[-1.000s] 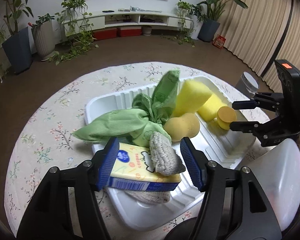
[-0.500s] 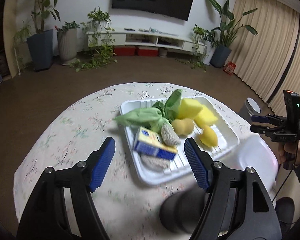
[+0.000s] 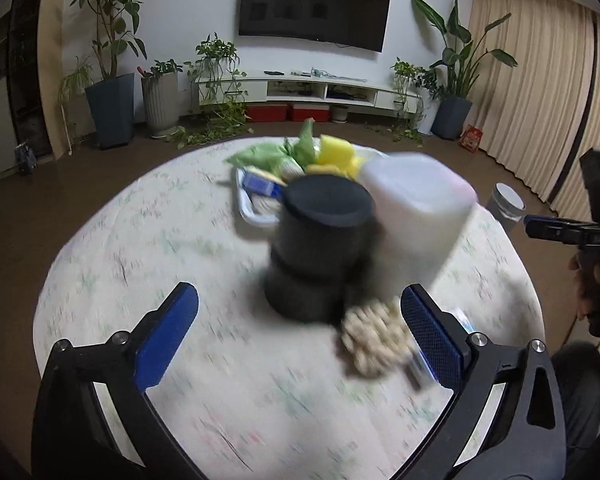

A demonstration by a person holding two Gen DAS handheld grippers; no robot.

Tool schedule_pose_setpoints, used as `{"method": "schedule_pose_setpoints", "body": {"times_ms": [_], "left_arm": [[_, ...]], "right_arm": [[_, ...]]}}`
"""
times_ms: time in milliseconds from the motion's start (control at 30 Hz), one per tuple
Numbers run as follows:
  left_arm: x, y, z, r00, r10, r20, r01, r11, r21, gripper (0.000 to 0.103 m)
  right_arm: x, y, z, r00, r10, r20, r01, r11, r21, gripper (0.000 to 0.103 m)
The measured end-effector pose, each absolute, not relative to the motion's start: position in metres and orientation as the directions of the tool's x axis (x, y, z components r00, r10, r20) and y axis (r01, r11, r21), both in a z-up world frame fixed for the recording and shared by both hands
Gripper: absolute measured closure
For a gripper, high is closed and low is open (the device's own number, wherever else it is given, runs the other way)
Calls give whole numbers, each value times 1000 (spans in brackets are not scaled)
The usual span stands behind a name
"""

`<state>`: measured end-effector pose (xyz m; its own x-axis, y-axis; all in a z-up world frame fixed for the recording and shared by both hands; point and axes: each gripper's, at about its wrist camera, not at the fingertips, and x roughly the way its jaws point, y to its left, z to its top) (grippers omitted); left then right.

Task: Organize soft objects
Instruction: 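Withdraw both open tools from the tray toward the scrunchie and blue tissue pack, then grasp the cream knotted scrunchie with the left tool while the right tool grasps the blue tissue pack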

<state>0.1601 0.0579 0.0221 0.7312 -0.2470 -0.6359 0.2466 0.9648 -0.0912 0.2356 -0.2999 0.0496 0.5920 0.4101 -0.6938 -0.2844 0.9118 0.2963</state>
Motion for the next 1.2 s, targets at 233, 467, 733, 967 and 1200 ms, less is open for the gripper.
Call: {"method": "schedule_pose_setpoints", "body": {"times_ms": [233,467,733,967,1200], "left_arm": [[125,18,7,730,-224,-645,231,970,-75,0],[118,-4,-1,737,-171,-654,203,979,-27,0],[142,-11,-18,705,-130,-697,170,985,-12,0],[155,-7,-28,693,-108,-713,134,991,-19,0],[168,-6,-36,670,-92,-736,122,992,-12,0]], "right_arm": [[163,-265,41,613,380,-693,-253,925,284,0],[119,-227,11,597,338,-727,-244,940,236,0],[108,-195,-9,570,331,-752,-263,941,215,0],[113,-183,-12,573,317,-755,-269,944,192,0],[125,-174,-17,569,310,-762,-264,946,188,0]]}}
